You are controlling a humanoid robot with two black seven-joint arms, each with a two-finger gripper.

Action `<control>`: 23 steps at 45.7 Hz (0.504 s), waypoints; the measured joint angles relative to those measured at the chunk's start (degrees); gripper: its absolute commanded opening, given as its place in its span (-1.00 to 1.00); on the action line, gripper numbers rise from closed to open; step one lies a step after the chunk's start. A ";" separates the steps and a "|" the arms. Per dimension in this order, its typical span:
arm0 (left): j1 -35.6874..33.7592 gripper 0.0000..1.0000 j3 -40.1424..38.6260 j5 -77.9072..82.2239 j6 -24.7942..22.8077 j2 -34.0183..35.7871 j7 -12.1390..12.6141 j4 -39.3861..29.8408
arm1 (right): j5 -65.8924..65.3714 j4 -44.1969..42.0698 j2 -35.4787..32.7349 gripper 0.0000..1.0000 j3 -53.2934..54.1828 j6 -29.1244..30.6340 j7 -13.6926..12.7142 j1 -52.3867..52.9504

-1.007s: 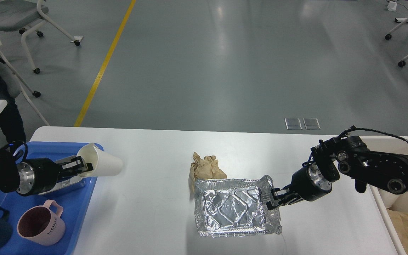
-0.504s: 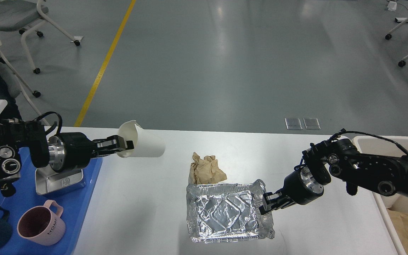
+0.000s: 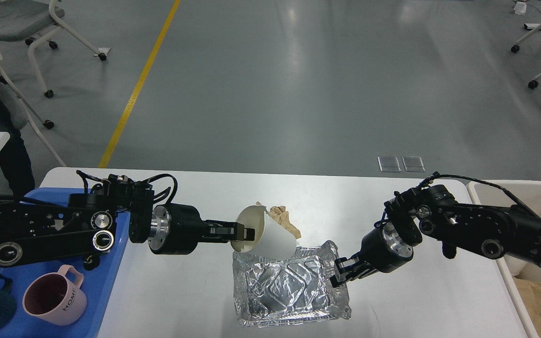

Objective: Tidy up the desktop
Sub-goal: 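Lift the paper cup with the left gripper and drop it into the foil tray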

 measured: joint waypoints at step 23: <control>-1.01 -0.90 3.33 0.05 0.10 -7.94 -0.05 5.75 | -0.08 -0.44 0.15 -1.00 0.20 -0.01 0.00 -0.04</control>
